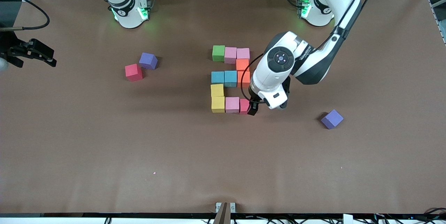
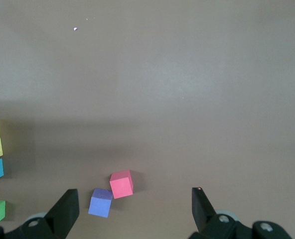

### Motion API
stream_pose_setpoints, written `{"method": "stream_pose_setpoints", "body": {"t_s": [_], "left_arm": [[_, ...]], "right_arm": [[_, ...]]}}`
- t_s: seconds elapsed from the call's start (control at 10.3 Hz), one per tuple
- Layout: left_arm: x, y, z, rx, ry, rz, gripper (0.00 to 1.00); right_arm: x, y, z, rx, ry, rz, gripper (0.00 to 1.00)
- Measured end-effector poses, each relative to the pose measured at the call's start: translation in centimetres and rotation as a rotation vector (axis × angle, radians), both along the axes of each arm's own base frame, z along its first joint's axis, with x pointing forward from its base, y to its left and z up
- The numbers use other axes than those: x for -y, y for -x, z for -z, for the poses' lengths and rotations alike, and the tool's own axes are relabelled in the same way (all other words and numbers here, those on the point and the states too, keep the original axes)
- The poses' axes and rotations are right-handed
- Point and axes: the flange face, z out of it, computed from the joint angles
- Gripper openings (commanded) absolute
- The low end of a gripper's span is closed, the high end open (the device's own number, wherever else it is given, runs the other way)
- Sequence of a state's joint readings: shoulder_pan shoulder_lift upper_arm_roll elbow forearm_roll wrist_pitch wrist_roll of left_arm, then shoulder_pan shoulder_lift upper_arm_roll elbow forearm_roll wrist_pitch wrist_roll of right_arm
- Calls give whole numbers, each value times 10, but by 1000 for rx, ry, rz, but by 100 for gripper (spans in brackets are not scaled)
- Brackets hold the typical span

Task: Form number 2 with 11 blocks
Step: 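Open the left gripper and lift it off the pink cube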

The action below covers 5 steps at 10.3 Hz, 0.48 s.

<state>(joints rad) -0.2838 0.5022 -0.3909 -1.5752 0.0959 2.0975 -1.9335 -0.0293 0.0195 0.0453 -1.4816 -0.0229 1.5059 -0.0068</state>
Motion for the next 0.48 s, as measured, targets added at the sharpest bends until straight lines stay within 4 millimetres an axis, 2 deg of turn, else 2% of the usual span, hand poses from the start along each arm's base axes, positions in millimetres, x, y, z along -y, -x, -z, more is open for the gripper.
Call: {"method": "stream_pose_setpoints", "body": {"t_s": [0.19,0.48], "left_arm": [[-12,2,-30,29,-46,154,100],[-32,9,-63,42,-136,401,100]], "right_arm": [[1,-2,5,-10,0,1,100],[4,-4,12,-27,0,7,100]]}}
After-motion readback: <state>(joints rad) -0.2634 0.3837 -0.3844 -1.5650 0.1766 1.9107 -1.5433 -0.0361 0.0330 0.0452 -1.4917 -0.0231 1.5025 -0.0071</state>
